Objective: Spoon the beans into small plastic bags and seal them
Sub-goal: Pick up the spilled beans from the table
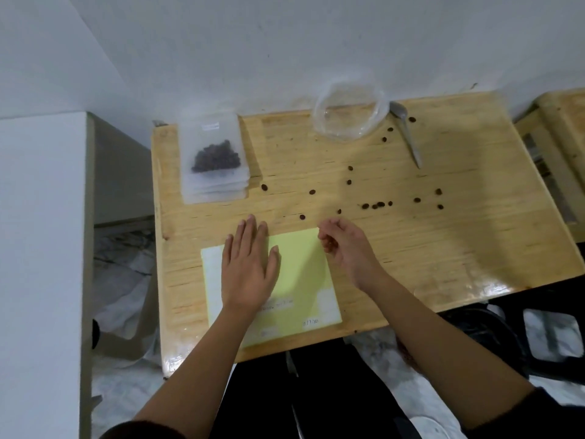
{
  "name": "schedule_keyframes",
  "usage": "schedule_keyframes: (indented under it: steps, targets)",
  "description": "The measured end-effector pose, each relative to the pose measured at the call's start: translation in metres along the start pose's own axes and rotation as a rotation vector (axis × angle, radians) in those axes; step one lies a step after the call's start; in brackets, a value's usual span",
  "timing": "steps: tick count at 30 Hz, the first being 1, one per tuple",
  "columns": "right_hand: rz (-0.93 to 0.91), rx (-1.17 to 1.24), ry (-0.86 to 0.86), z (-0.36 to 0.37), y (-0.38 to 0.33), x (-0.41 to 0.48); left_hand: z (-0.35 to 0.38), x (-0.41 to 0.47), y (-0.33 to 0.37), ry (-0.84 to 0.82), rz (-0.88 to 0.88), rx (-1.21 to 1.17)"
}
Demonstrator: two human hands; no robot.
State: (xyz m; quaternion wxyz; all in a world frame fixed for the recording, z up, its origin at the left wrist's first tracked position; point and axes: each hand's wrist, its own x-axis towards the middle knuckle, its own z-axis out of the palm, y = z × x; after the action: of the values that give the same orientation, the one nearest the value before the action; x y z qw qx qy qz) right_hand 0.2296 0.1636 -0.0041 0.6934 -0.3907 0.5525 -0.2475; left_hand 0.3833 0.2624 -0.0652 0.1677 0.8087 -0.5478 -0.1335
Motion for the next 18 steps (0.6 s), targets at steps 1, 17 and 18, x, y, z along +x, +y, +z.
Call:
schedule_keyframes:
  steps: [1,17,18]
  targets:
    - [-0.042,-0.191,0.013,-0.001,-0.002,0.009,0.0,0.001,0.001,-0.006,-0.006,0.007]
    - [-0.268,-0.811,-0.037,0.015,-0.014,0.061,0.002,0.003,0.002,-0.039,-0.033,0.044]
    - [-0.244,-0.862,-0.061,0.016,-0.016,0.061,0.002,0.003,0.002,-0.042,-0.033,0.045]
